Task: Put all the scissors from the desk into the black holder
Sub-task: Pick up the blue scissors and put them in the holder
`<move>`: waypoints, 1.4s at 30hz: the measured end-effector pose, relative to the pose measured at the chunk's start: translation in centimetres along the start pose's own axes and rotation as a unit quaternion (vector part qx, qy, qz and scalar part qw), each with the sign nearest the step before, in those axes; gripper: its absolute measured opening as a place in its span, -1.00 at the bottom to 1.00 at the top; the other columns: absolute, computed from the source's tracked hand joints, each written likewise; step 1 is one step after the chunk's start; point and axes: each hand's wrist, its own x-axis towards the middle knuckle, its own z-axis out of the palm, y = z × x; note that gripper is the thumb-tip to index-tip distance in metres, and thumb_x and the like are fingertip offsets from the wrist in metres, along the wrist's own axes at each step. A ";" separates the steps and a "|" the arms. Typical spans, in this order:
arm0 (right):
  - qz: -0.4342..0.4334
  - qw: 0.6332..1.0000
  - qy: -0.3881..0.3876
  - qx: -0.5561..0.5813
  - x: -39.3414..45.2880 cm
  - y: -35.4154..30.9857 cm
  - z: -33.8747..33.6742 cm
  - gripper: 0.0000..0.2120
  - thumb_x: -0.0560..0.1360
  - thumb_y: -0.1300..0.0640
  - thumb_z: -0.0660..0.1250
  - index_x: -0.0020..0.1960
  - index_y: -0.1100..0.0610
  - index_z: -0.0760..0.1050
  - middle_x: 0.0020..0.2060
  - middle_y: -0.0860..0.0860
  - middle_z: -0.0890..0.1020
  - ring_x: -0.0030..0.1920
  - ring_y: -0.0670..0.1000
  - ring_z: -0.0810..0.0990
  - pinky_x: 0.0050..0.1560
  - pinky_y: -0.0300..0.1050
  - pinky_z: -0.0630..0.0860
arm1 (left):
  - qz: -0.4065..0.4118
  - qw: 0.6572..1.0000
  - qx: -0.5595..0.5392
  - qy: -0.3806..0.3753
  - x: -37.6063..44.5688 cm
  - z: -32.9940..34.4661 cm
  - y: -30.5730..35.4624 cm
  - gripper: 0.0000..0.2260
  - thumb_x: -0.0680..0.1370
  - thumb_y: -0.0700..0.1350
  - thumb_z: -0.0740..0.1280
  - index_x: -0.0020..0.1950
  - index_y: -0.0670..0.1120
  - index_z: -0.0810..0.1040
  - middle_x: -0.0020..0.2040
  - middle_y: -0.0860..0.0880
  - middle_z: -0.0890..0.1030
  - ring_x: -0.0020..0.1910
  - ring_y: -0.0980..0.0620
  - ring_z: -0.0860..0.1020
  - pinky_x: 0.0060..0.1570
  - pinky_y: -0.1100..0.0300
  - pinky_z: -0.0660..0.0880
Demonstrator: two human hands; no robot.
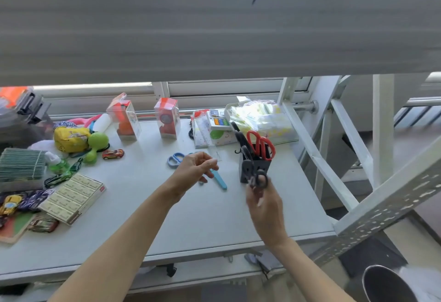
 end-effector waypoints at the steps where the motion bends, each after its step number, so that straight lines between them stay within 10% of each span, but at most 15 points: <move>1: 0.006 0.999 0.031 0.011 0.3 0.1 -1.2 -0.93 0.56 0.26 0.29 -0.03 0.12 0.43 -0.26 -0.09 0.54 -0.28 -0.14 0.52 -0.20 -0.38 0.46 | -0.003 1.000 0.008 0.003 0.3 0.5 0.0 -0.88 0.60 -0.05 0.34 0.01 -0.09 0.57 -0.05 -0.02 0.69 -0.23 0.14 0.62 -0.24 0.29 0.55; 11: 0.023 0.983 0.173 0.062 10.3 -0.4 -6.3 -0.90 0.62 0.14 0.25 -0.03 0.14 0.49 -0.22 0.09 0.66 -0.22 0.11 0.64 -0.11 -0.08 0.61 | 0.000 0.996 0.090 0.007 2.2 6.1 1.3 -0.56 0.59 -0.15 0.34 0.44 -0.14 0.33 0.34 -0.13 0.44 -0.07 -0.01 0.61 -0.19 0.22 0.57; 18: 0.077 0.997 0.020 0.018 12.9 2.4 -4.3 -0.87 0.54 0.09 0.37 -0.07 0.15 0.61 -0.22 0.00 0.72 -0.18 -0.05 0.70 0.00 -0.03 0.63 | -0.021 0.993 0.119 0.003 2.7 7.7 1.9 -0.51 0.59 -0.18 0.34 0.49 -0.12 0.27 0.43 -0.17 0.37 0.02 -0.06 0.58 -0.05 0.10 0.57; 24: 0.093 0.992 -0.083 -0.014 12.5 4.2 -4.2 -0.71 0.45 -0.13 0.44 -0.31 0.05 0.55 -0.42 -0.03 0.59 -0.39 -0.08 0.44 -0.30 -0.14 0.40 | -0.026 0.990 0.135 0.000 2.7 8.2 1.9 -0.50 0.59 -0.19 0.33 0.51 -0.10 0.28 0.41 -0.16 0.39 0.19 -0.18 0.59 0.07 0.00 0.61; 29: 0.080 0.985 -0.154 -0.017 13.1 4.2 -4.4 -0.78 0.46 -0.04 0.43 -0.31 0.02 0.59 -0.26 -0.08 0.48 -0.28 0.07 0.52 -0.08 0.04 0.53 | -0.030 0.990 0.138 -0.006 2.5 8.5 1.8 -0.55 0.58 -0.19 0.32 0.46 -0.12 0.32 0.38 -0.15 0.43 0.19 -0.18 0.59 0.11 -0.08 0.62; 37: 0.099 0.967 -0.235 0.010 12.9 3.8 -6.4 -0.64 0.47 0.15 0.46 0.26 0.07 0.57 0.07 0.05 0.57 -0.04 -0.03 0.63 0.03 -0.27 0.53 | -0.029 0.991 0.133 -0.006 2.4 8.6 1.6 -0.55 0.59 -0.20 0.32 0.46 -0.12 0.31 0.36 -0.14 0.44 0.15 -0.19 0.62 0.10 -0.11 0.61; 42: 0.155 0.981 -0.103 0.054 9.7 3.9 -6.2 -0.58 0.51 0.35 0.26 0.33 0.11 0.47 0.04 0.08 0.61 0.02 0.02 0.64 0.06 -0.10 0.58 | -0.026 0.992 0.123 -0.014 2.3 8.4 1.2 -0.56 0.59 -0.20 0.32 0.45 -0.13 0.31 0.35 -0.13 0.46 0.10 -0.18 0.63 0.08 -0.08 0.59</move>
